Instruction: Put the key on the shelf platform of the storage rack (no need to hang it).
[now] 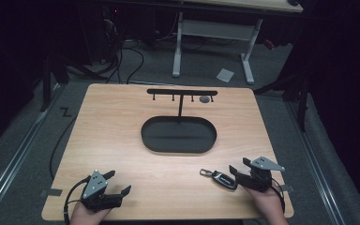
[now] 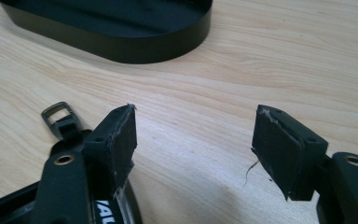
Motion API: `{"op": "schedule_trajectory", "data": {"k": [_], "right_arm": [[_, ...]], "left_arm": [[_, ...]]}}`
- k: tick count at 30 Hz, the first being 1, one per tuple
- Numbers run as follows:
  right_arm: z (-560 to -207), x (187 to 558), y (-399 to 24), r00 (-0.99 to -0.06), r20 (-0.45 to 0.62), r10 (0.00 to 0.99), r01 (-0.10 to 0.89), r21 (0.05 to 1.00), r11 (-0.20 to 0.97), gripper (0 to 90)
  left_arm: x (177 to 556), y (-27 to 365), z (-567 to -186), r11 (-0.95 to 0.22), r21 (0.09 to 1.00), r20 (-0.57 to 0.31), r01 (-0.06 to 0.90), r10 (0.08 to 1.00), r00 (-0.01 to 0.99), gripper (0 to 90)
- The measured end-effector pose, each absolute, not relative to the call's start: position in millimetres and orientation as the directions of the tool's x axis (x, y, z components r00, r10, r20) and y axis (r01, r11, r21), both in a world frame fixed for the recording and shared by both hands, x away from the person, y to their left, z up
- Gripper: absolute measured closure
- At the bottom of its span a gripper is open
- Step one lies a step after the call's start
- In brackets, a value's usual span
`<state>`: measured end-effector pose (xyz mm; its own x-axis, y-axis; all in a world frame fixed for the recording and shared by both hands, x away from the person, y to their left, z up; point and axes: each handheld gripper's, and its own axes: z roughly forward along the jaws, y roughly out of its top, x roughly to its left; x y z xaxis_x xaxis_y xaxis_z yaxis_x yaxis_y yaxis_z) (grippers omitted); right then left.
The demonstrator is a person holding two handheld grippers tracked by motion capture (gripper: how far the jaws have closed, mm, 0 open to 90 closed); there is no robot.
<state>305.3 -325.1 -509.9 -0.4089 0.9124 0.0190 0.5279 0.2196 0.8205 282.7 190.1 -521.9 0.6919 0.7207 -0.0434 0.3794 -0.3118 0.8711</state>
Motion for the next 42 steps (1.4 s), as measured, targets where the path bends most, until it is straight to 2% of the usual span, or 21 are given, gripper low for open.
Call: {"op": "schedule_trajectory", "data": {"k": [18, 26, 35, 42], "right_arm": [[-487.9, 304.6, -302.5, -0.487, -0.041, 0.872, 0.541, 0.77, 0.339, 24.4], [-481.7, 308.2, -289.2, -0.545, -0.061, 0.837, 0.578, 0.696, 0.427, 22.3], [-482.1, 315.6, -277.7, -0.6, -0.064, 0.797, 0.636, 0.566, 0.525, 19.4], [-482.4, 320.4, -266.4, -0.655, -0.11, 0.748, 0.63, 0.466, 0.621, 19.2]], "left_arm": [[281.9, 191.3, -521.0, -0.301, 0.876, -0.055, 0.377, 0.714, 0.698, 18.4], [282.4, 192.1, -520.7, -0.301, 0.876, -0.057, 0.378, 0.712, 0.7, 18.4], [282.8, 192.2, -520.0, -0.304, 0.875, -0.059, 0.376, 0.704, 0.707, 18.4], [282.7, 191.7, -520.0, -0.305, 0.875, -0.061, 0.375, 0.7, 0.712, 18.4]]}}
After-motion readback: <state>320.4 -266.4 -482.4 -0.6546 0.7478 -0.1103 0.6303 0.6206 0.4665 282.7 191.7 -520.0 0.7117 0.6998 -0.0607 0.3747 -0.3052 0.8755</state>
